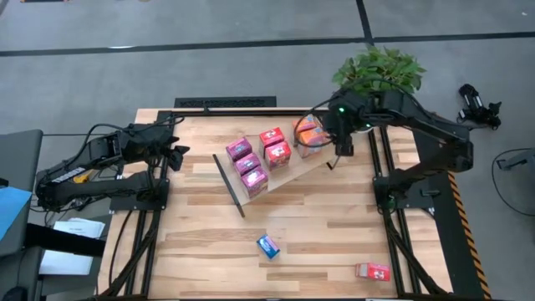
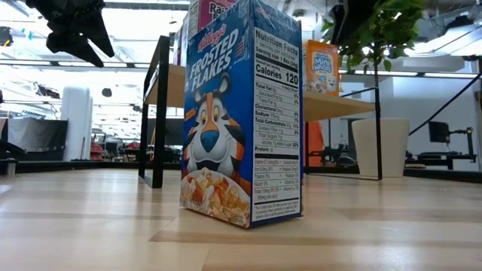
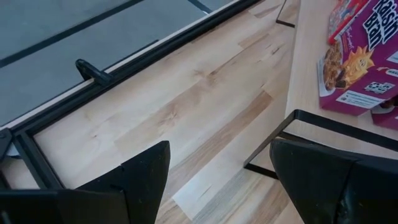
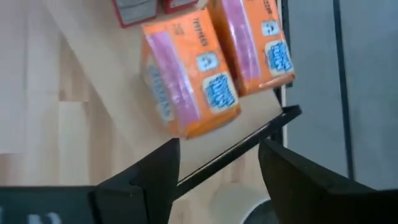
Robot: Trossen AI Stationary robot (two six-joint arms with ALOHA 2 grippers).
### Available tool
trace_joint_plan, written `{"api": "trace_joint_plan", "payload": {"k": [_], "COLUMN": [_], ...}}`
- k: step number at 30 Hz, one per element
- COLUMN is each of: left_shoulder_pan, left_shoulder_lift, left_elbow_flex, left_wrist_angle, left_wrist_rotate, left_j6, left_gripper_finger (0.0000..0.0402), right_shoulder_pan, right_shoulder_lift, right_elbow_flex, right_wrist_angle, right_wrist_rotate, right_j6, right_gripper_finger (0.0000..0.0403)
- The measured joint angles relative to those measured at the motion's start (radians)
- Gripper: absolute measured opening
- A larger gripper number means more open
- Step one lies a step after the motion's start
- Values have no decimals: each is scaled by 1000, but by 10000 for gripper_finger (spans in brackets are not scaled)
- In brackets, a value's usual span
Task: Stack cereal on shelf
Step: Put the orange cereal box aligned with the other orange cereal box on the shelf
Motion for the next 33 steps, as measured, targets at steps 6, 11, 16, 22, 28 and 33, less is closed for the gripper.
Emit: {"api": "trace_joint_plan", "payload": {"k": [6, 11, 16, 22, 28, 33], "left_shoulder_pan": [0, 0, 0, 0, 0, 0], "left_shoulder_lift": [0, 0, 0, 0, 0, 0], "left_elbow_flex": [0, 0, 0, 0, 0, 0], "left_wrist_angle": [0, 0, 4, 4, 4, 4], "left_wrist_rotate": [-2, -16, -16, -16, -16, -16], "left_j6": [-1, -2, -2, -20, -22, -22], "left_gripper_finger": [268, 268, 268, 268, 268, 268], "right_shoulder_pan": [66, 109, 114, 102, 82, 64], "right_shoulder_lift": [-61, -77, -76, -75, -75, -75], "right_elbow_flex": [-24, -115, -196, -243, -244, -244], "right_wrist_angle": [-36, -1, 63, 168, 209, 233], "right_wrist_rotate": [-1, -2, -5, -4, 0, -1], "right_j6": [131, 143, 112, 100, 80, 70], "right_gripper_finger": [166, 63, 10, 52, 51, 37]}}
